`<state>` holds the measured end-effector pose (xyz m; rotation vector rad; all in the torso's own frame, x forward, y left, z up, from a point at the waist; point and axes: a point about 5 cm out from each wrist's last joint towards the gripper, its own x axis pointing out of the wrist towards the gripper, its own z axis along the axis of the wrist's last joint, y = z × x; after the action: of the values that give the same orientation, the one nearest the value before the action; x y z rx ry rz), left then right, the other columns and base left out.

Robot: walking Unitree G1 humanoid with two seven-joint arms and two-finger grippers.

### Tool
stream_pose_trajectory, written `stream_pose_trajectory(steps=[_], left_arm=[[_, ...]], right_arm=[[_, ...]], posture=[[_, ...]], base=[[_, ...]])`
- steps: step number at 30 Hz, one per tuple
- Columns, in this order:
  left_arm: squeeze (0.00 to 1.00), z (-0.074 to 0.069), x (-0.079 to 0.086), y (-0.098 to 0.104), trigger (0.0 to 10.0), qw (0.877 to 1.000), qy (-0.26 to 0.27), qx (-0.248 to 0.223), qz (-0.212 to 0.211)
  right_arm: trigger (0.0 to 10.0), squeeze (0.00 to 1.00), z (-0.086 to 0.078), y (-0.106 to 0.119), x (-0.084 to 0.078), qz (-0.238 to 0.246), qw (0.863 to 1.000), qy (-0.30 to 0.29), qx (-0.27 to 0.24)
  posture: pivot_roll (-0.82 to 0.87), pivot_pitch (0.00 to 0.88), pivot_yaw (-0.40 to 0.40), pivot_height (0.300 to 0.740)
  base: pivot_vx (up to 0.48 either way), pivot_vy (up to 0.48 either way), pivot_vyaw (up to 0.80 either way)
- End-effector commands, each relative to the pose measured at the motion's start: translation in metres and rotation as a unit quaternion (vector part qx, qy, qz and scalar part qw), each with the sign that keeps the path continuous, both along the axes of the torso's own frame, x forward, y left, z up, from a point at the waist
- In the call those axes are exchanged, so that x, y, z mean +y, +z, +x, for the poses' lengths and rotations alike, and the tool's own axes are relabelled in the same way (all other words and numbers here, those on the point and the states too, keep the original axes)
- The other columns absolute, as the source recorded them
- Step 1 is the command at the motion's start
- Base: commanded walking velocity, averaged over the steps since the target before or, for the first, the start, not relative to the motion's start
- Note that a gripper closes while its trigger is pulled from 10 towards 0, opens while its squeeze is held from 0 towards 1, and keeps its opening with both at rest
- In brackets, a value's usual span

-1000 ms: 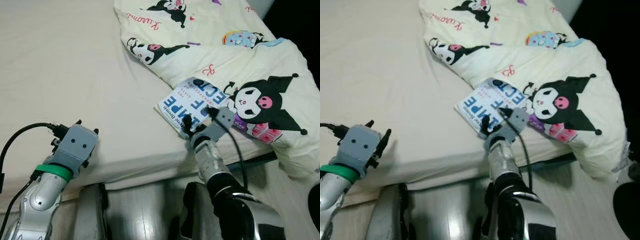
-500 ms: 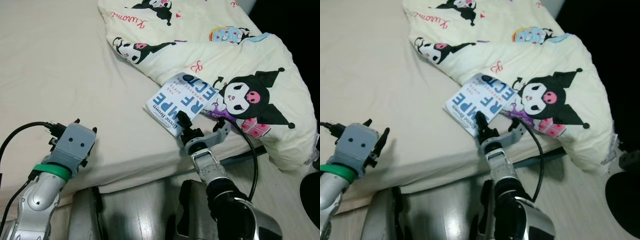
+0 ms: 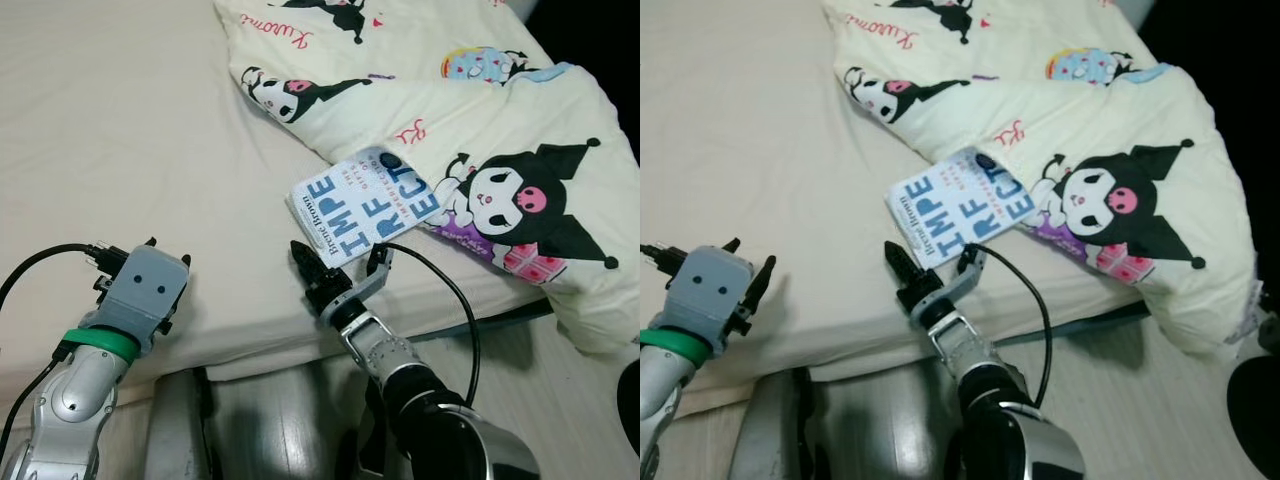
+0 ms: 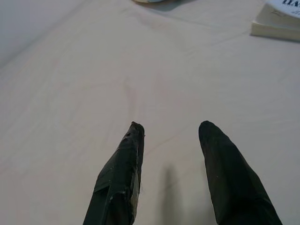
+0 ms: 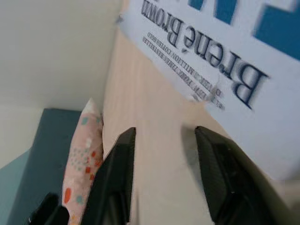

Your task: Clean up the room

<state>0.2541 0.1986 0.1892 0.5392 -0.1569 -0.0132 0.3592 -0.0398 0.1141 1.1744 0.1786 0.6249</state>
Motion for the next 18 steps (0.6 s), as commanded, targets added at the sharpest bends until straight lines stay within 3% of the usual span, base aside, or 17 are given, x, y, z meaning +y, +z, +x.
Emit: stream_pose_trajectory(steps=[1,15,16,17,18], left_arm=[[0.00,-0.001,-0.001,-0.005,10.0,1.000,0.004,0.008,-0.002],[0.00,0.008,-0.007,-0.005,10.0,1.000,-0.003,-0.002,-0.012],[0.00,0.010,-0.009,-0.005,10.0,1.000,-0.006,-0.004,-0.012],[0.00,0.011,-0.011,-0.004,10.0,1.000,-0.009,-0.005,-0.012],[0.00,0.011,-0.011,-0.004,10.0,1.000,-0.009,-0.005,-0.012]], right_arm=[[0.0,0.00,-0.007,-0.004,0.019,0.032,0.999,-0.002,0.024],[0.0,0.00,0.009,0.021,-0.001,0.046,0.997,-0.031,-0.046],[0.0,0.00,0.008,0.022,-0.001,0.026,0.998,-0.023,-0.059],[0.0,0.00,0.008,0.020,-0.002,-0.023,0.997,-0.020,-0.070],[0.0,0.00,0.008,0.020,-0.002,-0.023,0.997,-0.020,-0.070]], posture=[[0.28,0.317,-0.034,0.500],[0.25,0.267,-0.031,0.500],[0.24,0.258,-0.028,0.500],[0.24,0.254,-0.029,0.500],[0.24,0.254,-0.029,0.500]], base=[[0.000,0.000,0.00],[0.000,0.000,0.00],[0.000,0.000,0.00],[0.000,0.000,0.00],[0.000,0.000,0.00]])
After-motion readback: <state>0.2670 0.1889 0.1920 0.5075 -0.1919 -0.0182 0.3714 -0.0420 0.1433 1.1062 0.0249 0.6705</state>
